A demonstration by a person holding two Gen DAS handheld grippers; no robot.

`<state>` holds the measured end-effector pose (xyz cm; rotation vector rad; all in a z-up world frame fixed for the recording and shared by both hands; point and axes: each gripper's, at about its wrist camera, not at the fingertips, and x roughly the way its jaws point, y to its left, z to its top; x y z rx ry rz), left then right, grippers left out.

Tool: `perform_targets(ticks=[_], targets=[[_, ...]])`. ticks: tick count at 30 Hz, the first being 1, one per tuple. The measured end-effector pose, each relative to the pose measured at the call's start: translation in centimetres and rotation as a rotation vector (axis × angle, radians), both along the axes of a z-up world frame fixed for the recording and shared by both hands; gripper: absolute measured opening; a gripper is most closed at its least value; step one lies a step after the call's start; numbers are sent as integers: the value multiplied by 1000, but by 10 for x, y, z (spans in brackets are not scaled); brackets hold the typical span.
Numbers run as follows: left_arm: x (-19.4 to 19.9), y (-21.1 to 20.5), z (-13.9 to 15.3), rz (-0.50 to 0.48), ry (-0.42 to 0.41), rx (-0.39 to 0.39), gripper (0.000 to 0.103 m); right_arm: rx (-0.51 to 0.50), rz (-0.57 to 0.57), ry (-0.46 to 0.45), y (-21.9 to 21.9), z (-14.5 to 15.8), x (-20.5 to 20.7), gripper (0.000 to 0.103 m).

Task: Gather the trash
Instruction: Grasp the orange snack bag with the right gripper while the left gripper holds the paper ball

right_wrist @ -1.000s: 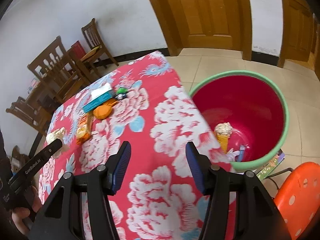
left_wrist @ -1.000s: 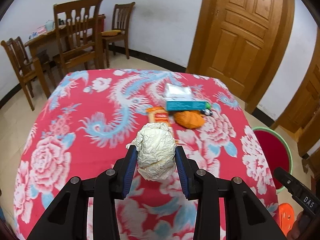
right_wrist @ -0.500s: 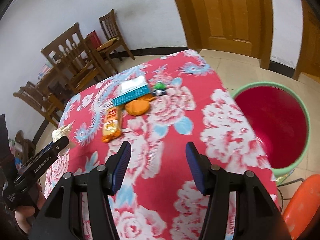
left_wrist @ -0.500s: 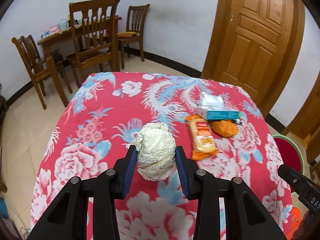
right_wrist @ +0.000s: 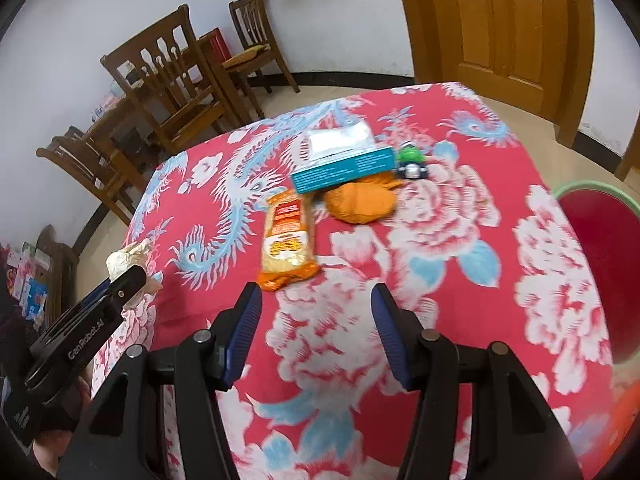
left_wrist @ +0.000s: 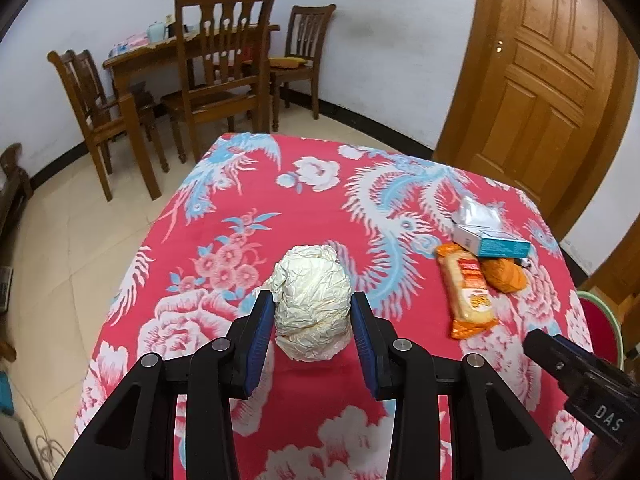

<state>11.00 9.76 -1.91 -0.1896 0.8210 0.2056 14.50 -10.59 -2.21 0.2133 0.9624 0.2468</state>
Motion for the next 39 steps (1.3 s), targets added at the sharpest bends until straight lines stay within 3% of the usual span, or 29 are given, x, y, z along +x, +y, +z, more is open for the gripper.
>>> perform_targets(ticks=[23, 25, 26, 30, 39], targets=[[11, 19, -13, 31, 17, -24, 40, -88, 49, 25, 40, -36, 37, 58], [11, 18, -13, 29, 17, -24, 40, -97, 49, 21, 41, -36, 38, 56], [10, 18, -13, 29, 18, -23, 40, -98, 51, 19, 41, -36, 38, 50], [9, 16, -13, 25, 18, -24, 40, -77, 54, 21, 37, -35, 37, 42], [4, 7, -6, 12, 7, -25, 40, 16, 65, 23, 13, -21, 12, 42]])
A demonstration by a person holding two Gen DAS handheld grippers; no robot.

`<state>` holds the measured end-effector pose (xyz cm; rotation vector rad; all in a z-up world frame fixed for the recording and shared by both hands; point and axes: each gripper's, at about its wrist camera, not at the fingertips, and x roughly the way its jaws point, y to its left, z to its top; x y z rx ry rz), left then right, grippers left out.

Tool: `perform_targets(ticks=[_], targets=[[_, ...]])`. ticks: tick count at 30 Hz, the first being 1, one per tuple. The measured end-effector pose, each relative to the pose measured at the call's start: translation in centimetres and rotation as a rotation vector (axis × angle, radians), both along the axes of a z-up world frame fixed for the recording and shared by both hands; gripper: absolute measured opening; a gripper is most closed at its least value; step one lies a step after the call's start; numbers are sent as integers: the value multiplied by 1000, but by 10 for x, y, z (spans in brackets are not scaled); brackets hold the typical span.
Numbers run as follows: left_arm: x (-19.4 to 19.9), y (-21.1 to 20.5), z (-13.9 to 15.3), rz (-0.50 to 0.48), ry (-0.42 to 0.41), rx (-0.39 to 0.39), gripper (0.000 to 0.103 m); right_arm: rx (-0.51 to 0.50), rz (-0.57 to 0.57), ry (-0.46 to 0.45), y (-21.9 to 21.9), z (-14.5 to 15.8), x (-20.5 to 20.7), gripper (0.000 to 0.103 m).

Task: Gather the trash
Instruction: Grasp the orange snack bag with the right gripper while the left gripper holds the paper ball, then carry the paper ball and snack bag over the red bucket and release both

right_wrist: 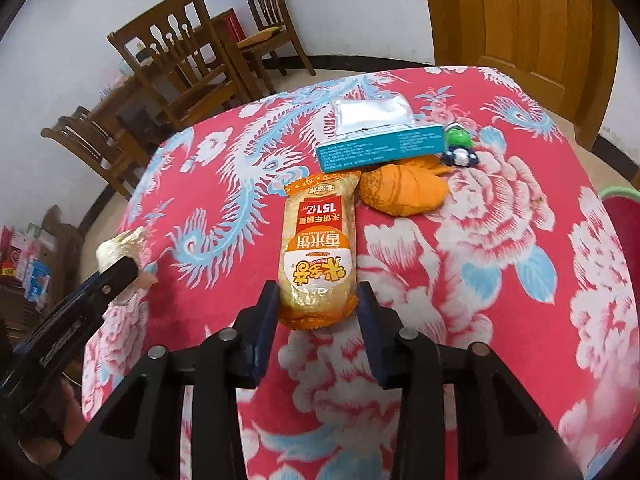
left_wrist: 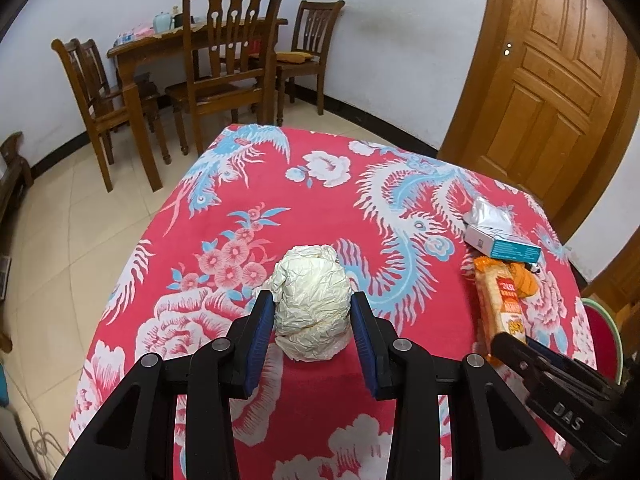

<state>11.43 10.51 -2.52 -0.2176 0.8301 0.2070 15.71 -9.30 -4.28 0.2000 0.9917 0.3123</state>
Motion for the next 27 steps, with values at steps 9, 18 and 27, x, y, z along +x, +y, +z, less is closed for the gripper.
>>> perform_targets(ticks=[9, 18, 27], targets=[[-5, -23, 16, -55, -29, 2, 40, 29, -32, -63, -35, 26, -32, 41], [-5, -63, 30, -148, -44, -18, 40, 38, -121, -109, -86, 44, -55, 41], [-6, -113, 43, -251, -61, -16, 40, 41, -222, -132, -137, 53, -72, 41]])
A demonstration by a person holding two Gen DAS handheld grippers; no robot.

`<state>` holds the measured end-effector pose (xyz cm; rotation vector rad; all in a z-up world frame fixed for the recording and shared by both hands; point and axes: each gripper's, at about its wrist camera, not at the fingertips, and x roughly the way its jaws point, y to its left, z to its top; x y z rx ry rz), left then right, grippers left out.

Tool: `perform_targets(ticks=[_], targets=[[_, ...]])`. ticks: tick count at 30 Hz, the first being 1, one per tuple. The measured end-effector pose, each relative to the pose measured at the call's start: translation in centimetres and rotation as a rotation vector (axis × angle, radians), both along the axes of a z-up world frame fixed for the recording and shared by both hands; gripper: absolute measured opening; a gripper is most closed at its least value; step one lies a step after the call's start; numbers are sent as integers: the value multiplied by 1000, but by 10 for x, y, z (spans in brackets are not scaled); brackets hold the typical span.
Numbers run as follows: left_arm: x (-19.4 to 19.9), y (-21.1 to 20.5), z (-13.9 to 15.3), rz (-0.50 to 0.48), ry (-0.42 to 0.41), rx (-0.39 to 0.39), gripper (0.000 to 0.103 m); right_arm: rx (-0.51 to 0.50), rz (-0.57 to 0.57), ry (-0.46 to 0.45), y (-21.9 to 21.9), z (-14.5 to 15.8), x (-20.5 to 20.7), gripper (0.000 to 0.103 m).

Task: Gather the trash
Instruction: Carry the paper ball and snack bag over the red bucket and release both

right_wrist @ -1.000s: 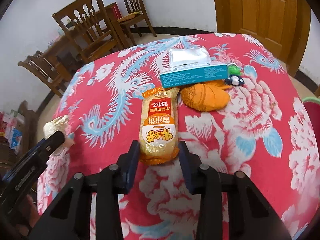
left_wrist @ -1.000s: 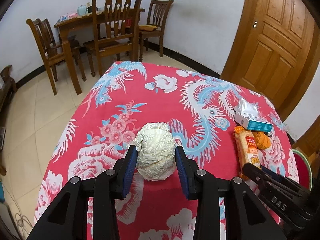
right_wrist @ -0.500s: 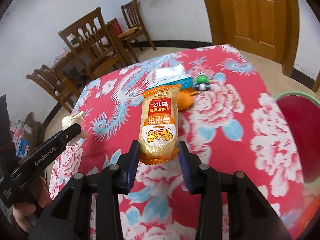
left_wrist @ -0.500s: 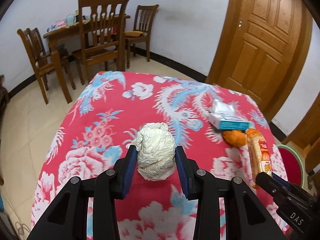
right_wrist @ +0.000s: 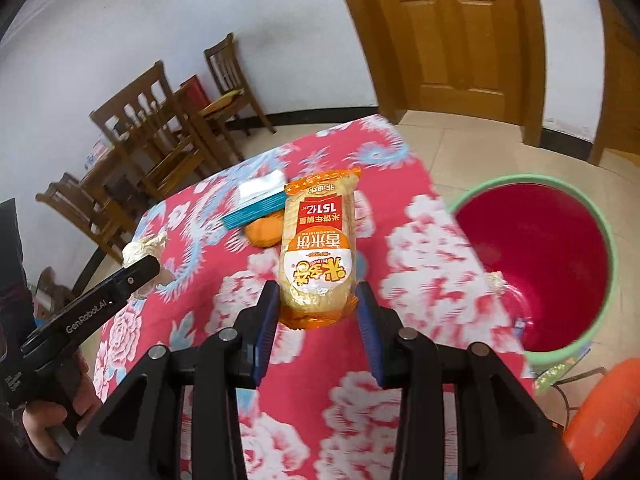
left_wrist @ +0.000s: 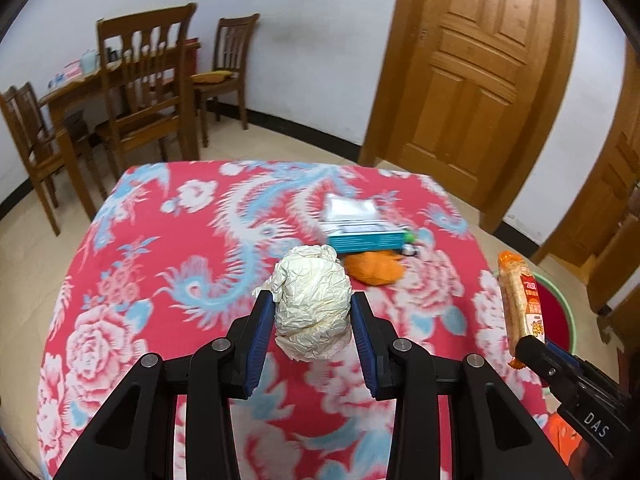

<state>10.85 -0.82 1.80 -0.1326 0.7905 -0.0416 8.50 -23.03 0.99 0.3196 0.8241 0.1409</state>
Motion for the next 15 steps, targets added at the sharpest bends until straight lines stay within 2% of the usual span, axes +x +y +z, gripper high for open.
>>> perform_targets(ticks=[15], targets=[[5, -97, 7, -192, 0, 7, 40, 14, -167, 14, -86, -5, -18, 41]])
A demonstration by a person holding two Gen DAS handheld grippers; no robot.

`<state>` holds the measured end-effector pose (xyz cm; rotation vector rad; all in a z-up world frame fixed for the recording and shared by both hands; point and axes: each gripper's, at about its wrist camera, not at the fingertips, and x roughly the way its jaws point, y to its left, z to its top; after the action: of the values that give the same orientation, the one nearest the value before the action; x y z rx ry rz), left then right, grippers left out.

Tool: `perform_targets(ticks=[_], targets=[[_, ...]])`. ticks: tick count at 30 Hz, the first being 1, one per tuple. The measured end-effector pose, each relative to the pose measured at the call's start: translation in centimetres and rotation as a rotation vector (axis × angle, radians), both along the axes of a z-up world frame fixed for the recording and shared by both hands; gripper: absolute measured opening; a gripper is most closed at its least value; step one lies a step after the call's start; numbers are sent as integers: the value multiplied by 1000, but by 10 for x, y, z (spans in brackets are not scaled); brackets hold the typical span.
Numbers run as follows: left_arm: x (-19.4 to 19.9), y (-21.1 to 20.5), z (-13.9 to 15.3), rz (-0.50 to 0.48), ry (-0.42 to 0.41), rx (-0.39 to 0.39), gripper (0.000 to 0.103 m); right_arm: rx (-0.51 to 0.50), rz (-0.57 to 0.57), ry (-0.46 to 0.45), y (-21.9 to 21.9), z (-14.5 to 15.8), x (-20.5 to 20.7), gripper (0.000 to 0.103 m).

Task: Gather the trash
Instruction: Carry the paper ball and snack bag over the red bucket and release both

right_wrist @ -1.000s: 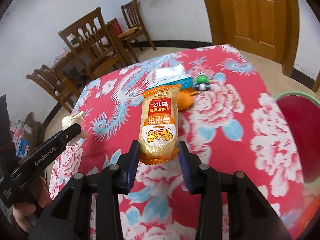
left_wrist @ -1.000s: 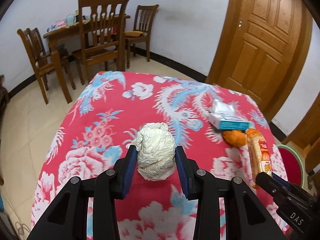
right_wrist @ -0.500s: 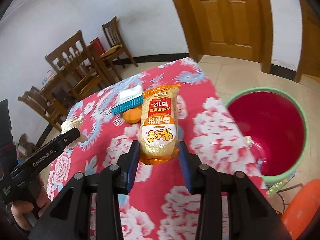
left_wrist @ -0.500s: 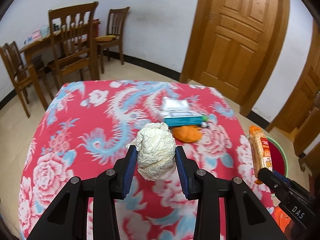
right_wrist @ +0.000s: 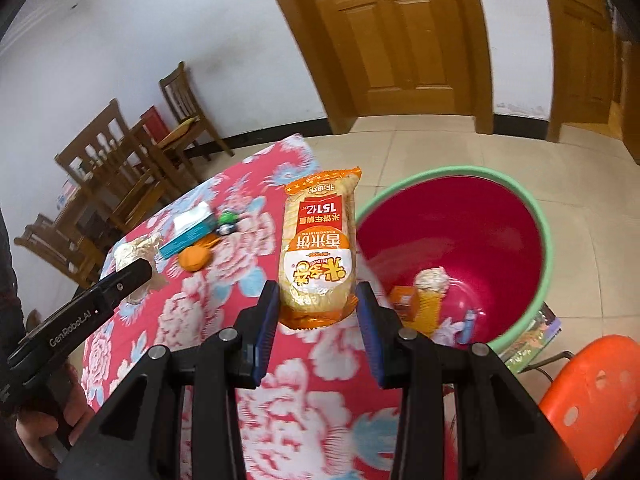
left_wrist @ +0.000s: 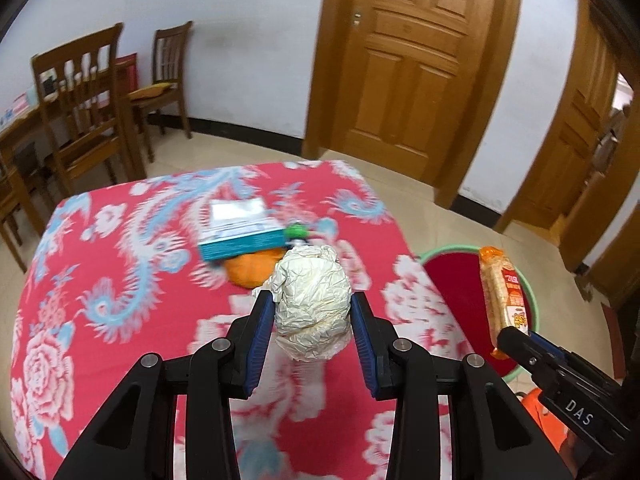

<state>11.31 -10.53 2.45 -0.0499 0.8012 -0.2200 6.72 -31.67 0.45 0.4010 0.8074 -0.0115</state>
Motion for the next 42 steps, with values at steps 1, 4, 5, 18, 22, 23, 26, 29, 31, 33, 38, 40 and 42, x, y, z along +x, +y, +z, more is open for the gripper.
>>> perform_targets(ticks=[1, 4, 5, 18, 22, 23, 26, 29, 31, 33, 38, 40, 42], targets=[[1, -6, -1, -13, 2, 1, 40, 4, -14, 6, -7, -2, -1, 41], [2, -26, -4, -51, 10, 7, 40, 14, -42, 18, -22, -8, -2, 41], [3, -32, -5, -64, 13, 9, 40, 17, -50, 23, -27, -10, -2, 41], [15, -110, -24, -213, 56, 26, 41, 58, -136, 87, -75, -35, -3, 42], [20, -128, -31, -245, 71, 36, 41, 75, -158, 107, -87, -44, -1, 42], [21, -133, -32, -252, 73, 38, 43, 79, -161, 111, -89, -45, -1, 43], [24, -146, -36, -273, 79, 42, 43, 95, -173, 127, -95, -52, 0, 45], [26, -156, -37, -294, 77, 47, 46, 107, -193, 136, -102, -56, 0, 45], [26, -161, -38, -308, 78, 43, 50, 115, -201, 137, -105, -58, -1, 45], [26, -164, -38, -315, 82, 41, 51, 116, -209, 138, -108, -58, -1, 45], [28, -167, -40, -320, 89, 34, 58, 122, -220, 139, -114, -60, -3, 45], [27, -167, -40, -322, 88, 31, 60, 121, -220, 137, -113, -60, -4, 45], [27, -168, -39, -321, 86, 36, 60, 121, -220, 136, -113, -60, -4, 45]])
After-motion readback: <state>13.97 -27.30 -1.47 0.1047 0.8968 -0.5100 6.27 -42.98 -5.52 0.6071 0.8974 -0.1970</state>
